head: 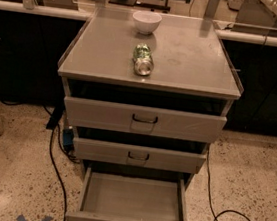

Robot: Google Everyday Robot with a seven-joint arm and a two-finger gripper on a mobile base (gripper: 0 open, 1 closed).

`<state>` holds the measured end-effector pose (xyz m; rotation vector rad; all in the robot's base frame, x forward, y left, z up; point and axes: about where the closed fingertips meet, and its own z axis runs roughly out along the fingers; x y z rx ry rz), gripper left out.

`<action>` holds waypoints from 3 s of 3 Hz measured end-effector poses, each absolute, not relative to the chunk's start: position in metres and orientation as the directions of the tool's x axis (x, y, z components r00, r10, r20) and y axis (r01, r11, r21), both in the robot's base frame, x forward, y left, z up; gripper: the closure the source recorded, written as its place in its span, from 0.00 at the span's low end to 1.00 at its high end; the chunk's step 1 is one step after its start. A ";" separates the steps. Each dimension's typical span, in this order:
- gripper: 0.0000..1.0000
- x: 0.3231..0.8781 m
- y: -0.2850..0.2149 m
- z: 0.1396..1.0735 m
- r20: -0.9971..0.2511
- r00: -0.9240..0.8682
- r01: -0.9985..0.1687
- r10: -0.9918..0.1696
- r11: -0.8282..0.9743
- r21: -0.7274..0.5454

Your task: Close bottom drawer

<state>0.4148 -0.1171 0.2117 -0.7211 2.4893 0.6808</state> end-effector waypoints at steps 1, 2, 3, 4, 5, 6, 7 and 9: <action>1.00 0.429 -0.125 0.188 -0.494 -0.804 -0.509 -0.331 0.813 0.285; 1.00 0.470 -0.120 0.185 -0.521 -0.798 -0.499 -0.303 0.817 0.289; 1.00 0.470 -0.120 0.185 -0.521 -0.798 -0.499 -0.303 0.817 0.289; 1.00 0.483 -0.122 0.182 -0.526 -0.805 -0.468 -0.274 0.838 0.279; 1.00 0.520 -0.113 0.167 -0.505 -0.833 -0.414 -0.224 0.859 0.302; 1.00 0.520 -0.113 0.167 -0.505 -0.833 -0.414 -0.224 0.859 0.301; 1.00 0.544 -0.123 0.188 -0.529 -0.815 -0.412 -0.238 0.879 0.239; 1.00 0.586 -0.127 0.225 -0.581 -0.779 -0.414 -0.236 0.890 0.192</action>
Offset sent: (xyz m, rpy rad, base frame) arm 0.0035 -0.0065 -0.0184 -0.0474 0.0404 -0.0616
